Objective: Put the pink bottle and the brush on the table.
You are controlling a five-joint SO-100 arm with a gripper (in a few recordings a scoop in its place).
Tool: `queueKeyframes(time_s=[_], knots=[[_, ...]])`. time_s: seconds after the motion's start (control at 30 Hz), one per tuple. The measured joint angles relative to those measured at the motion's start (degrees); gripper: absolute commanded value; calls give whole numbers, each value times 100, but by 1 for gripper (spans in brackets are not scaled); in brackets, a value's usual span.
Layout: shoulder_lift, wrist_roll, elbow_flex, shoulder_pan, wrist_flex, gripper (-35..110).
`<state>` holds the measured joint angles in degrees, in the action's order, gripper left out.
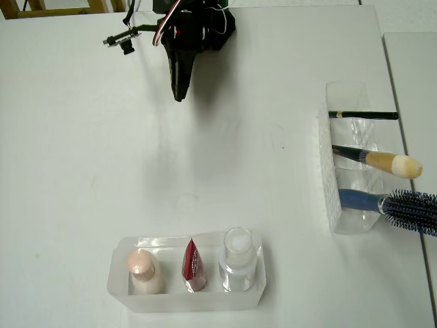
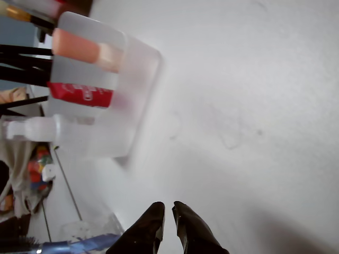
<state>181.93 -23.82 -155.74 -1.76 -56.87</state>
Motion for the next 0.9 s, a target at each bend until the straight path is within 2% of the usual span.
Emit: queueKeyframes(time_s=[0.5,0.9], knots=[[-1099,-1652,1072,-114,9,0],[-2241,-3015,1485,-466,940,0]])
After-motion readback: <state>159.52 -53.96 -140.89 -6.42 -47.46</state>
